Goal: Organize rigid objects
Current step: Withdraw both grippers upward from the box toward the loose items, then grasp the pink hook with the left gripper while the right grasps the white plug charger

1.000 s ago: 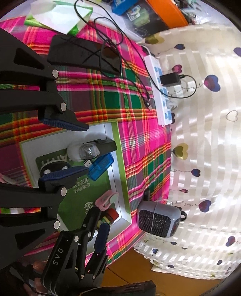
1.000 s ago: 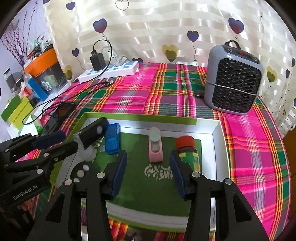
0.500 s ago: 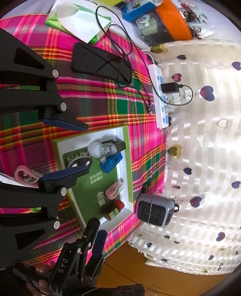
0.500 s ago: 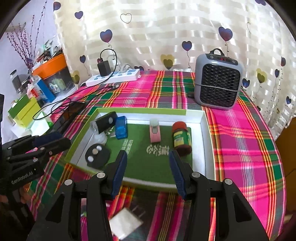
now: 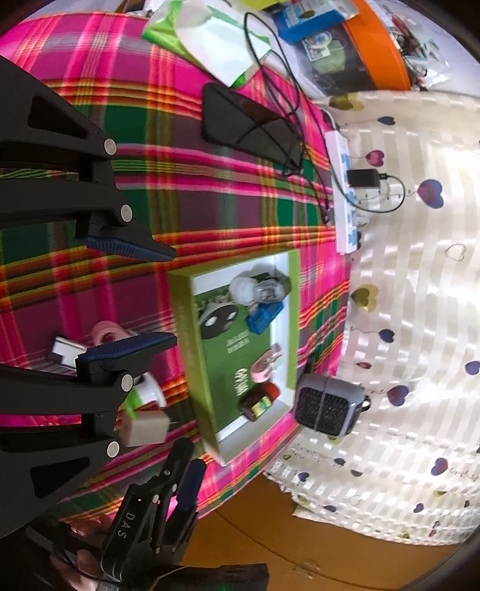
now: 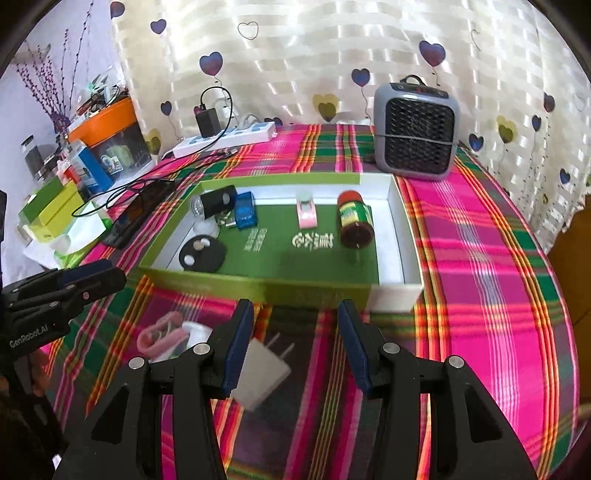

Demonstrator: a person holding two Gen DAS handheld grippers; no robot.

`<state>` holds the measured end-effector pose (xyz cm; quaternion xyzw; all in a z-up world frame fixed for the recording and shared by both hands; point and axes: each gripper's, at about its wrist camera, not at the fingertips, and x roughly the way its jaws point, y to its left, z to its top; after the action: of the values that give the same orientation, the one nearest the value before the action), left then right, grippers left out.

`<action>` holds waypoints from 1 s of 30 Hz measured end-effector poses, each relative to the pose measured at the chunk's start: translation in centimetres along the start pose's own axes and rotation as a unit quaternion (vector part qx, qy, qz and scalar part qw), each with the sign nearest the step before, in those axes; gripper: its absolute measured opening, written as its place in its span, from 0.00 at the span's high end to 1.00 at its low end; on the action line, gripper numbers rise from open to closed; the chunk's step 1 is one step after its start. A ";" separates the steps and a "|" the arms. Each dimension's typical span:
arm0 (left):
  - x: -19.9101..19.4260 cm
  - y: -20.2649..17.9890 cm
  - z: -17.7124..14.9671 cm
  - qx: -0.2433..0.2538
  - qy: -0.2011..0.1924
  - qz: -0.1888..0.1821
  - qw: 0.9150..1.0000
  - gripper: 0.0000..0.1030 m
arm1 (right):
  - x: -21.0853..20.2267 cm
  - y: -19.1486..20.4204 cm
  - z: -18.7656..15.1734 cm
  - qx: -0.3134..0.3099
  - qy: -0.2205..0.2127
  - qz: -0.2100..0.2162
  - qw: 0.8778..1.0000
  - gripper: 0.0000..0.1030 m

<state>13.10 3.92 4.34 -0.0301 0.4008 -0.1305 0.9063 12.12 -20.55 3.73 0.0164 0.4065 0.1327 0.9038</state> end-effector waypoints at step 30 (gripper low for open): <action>1.6 -1.1 -2.7 0.024 0.041 -0.051 0.998 0.63 | 1.5 1.6 -2.1 0.020 0.041 0.006 0.999 0.45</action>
<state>11.86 2.54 1.55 -0.0236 0.4321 -0.1877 0.8818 11.21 -18.76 1.46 0.0309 0.4459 0.1303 0.8850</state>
